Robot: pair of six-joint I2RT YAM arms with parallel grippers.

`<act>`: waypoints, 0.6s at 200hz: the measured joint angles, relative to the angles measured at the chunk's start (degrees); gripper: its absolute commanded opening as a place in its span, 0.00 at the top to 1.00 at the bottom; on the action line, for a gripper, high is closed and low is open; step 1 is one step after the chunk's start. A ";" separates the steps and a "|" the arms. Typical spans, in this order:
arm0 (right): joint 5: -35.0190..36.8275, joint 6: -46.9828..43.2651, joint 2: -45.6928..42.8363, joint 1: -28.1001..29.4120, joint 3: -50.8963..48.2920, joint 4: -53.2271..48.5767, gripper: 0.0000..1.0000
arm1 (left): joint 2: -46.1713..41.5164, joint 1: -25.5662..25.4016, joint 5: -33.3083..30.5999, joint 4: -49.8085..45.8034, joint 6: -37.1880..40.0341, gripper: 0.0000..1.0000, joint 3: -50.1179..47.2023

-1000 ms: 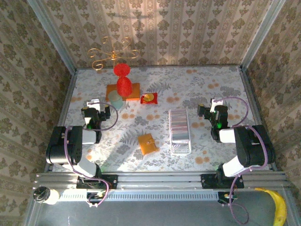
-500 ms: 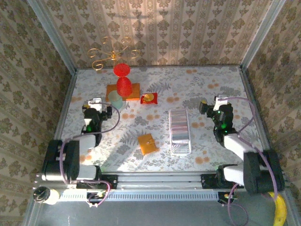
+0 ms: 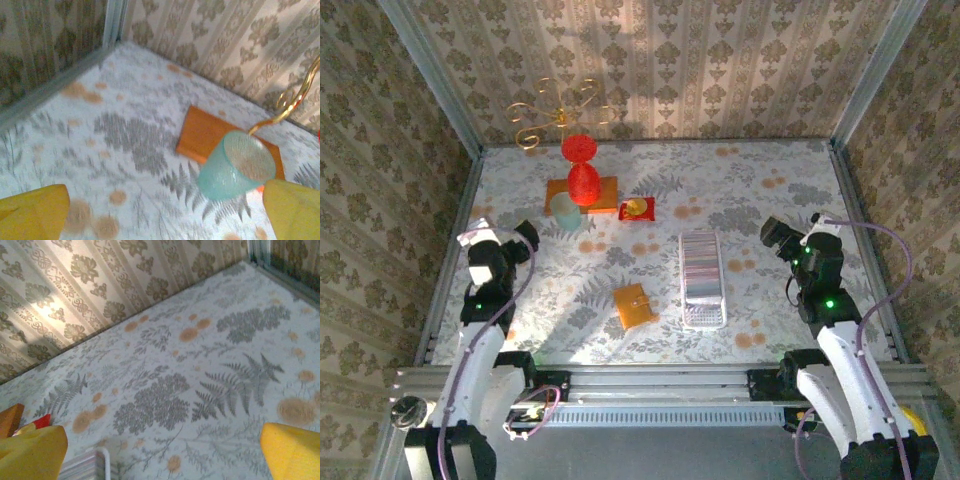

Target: Put the credit cards into the card holder

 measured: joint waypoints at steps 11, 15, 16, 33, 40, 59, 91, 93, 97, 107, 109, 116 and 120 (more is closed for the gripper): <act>-0.55 1.27 -0.74 0.00 0.00 -2.23 0.00 | -1.66 0.85 2.40 -2.86 -2.54 0.00 -1.18; -0.92 1.57 -0.94 0.00 0.00 -2.97 0.00 | -2.36 1.25 3.87 -4.42 -3.67 0.00 -1.57; -0.92 1.57 -0.94 0.00 0.00 -2.97 0.00 | -2.36 1.25 3.87 -4.42 -3.67 0.00 -1.57; -3.19 2.01 -1.44 -0.11 0.07 -5.62 0.02 | -3.74 1.75 9.03 -8.35 -5.64 0.00 -1.64; -5.11 2.08 -1.57 -0.11 0.11 -6.49 0.03 | -4.26 1.81 11.43 -9.66 -6.19 0.00 -1.64; -11.10 2.19 -1.07 0.00 1.29 -8.41 0.10 | -4.76 1.60 16.79 -12.92 -7.54 0.03 -1.64; -16.22 1.86 3.39 6.58 9.11 -13.20 0.16 | -3.02 -4.17 21.84 -13.49 -11.23 0.06 -3.61; -15.96 1.75 3.61 7.30 9.44 -13.35 0.16 | -2.80 -4.74 21.75 -13.49 -11.47 0.07 -3.72; -15.98 1.73 4.17 9.62 10.51 -13.79 0.18 | -2.27 -6.43 21.92 -13.49 -11.85 0.07 -3.98; -14.64 1.62 5.57 16.17 12.52 -14.58 0.24 | -0.48 -11.34 21.75 -13.51 -13.03 0.08 -4.33; -14.51 1.64 5.73 17.22 12.81 -14.67 0.25 | -0.20 -12.07 21.66 -13.51 -13.18 0.08 -4.37; -13.79 1.49 6.95 22.08 13.88 -15.15 0.30 | 0.87 -15.45 21.11 -13.51 -13.97 0.12 -4.42; -13.31 1.20 7.80 24.74 14.53 -15.52 0.34 | 1.40 -17.51 20.57 -13.49 -14.53 0.16 -4.42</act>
